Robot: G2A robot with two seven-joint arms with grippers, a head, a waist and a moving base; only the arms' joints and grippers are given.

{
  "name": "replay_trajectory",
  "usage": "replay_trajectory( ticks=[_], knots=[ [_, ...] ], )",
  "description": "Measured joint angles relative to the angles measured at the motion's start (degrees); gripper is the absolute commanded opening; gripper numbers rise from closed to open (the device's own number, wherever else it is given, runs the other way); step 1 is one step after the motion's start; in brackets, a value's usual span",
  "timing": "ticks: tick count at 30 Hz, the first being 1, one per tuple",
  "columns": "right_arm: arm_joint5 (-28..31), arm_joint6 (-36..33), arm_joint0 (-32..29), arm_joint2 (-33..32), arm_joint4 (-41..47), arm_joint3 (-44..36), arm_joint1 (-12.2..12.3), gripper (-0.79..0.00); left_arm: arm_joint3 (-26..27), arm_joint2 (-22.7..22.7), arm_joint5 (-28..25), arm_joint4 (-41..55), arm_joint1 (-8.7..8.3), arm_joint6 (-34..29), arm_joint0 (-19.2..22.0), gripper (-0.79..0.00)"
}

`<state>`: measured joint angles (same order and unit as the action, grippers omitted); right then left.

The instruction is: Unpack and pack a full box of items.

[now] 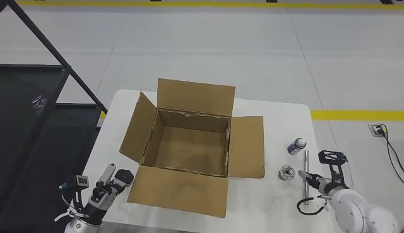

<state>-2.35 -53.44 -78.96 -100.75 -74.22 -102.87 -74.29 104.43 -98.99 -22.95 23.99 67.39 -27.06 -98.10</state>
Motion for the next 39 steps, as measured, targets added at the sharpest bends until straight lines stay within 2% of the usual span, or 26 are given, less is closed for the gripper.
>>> replay_trajectory(
  ticks=[8,16,18,20,23,39],
  knots=[
    [1.7,-7.1,7.5,2.3,-3.9,7.6,0.7,0.000,0.0,0.0,0.0,0.0,0.00,0.0,0.0,0.000],
    [2.1,-8.6,11.1,2.1,-2.1,12.5,1.0,-0.357,0.0,0.0,0.0,0.0,0.00,0.0,0.0,0.000],
    [2.3,-9.2,11.5,2.4,-2.3,13.0,1.1,-0.394,0.0,0.0,0.0,0.0,0.00,0.0,0.0,0.000],
    [2.4,-10.2,12.1,3.0,-3.0,13.7,1.2,-0.323,0.0,0.0,0.0,0.0,0.00,0.0,0.0,0.000],
    [1.6,-11.4,13.3,4.2,-4.4,14.9,1.3,-0.397,0.0,0.0,0.0,0.0,0.00,0.0,0.0,0.000],
    [0.7,-14.6,17.2,7.7,-6.0,20.3,1.6,-0.440,0.0,0.0,0.0,0.0,0.00,0.0,0.0,0.000]
  ],
)
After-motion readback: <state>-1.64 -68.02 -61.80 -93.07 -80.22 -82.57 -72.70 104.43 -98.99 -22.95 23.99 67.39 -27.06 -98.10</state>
